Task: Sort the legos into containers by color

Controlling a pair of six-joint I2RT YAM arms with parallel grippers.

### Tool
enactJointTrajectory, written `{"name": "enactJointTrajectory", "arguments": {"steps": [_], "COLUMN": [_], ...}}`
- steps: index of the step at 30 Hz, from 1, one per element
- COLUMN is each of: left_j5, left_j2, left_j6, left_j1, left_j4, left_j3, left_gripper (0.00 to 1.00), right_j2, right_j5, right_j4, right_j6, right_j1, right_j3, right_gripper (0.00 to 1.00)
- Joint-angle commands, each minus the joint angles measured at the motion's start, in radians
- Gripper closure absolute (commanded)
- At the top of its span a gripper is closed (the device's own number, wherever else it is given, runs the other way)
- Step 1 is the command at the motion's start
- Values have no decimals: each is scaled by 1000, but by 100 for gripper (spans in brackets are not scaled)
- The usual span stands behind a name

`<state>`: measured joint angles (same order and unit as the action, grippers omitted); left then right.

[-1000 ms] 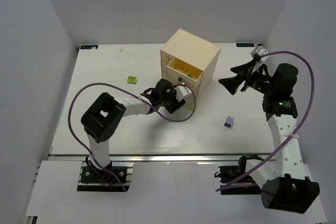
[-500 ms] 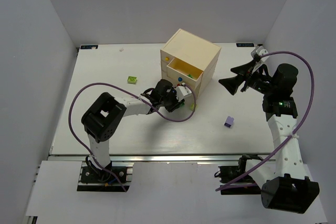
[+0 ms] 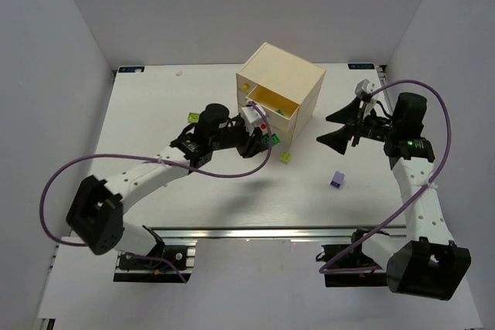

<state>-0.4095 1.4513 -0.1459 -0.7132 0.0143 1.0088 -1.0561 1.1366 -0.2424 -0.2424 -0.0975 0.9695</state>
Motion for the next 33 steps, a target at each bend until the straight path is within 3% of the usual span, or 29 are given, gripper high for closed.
{"name": "enactJointTrajectory", "arguments": {"steps": [1,2,3,5,8,13,15,18,26,33], "left_j5": [-207,-238,-270,-348,-429,-526,-566,-592,-595,-591], "left_j2": [-113,-130,-164,-192,-235,-266,-259,-246,-175,-132], "left_j6": [170,183,198,233,276,368,396,449,467,462], "left_j1": [15,15,15,15,15,15,15,15,15,15], "left_j4": [-105,-120,-129,-169,-195,-215,-211,-176,-129,-134], "left_j3": [-41,-47,-58,-59,-61,-65,-61,-56,-50,-6], "left_gripper": [92,92,93,93,93,93,93,93,93,93], "right_j2": [-18,-24,-27,-28,-16,60,102,68,47,25], "right_j5": [291,308,308,278,212,206,192,164,126,80], "right_j4": [-278,-378,-593,-702,-727,-741,-625,-640,-493,-440], "right_j6": [-313,-612,-788,-1060,-1171,-1504,-1505,-1575,-1324,-1250], "right_j1": [10,15,34,48,88,182,240,309,435,533], "right_j3": [69,92,97,97,77,-15,-61,-52,-40,-46], "right_gripper": [11,12,13,14,17,26,29,36,41,44]}}
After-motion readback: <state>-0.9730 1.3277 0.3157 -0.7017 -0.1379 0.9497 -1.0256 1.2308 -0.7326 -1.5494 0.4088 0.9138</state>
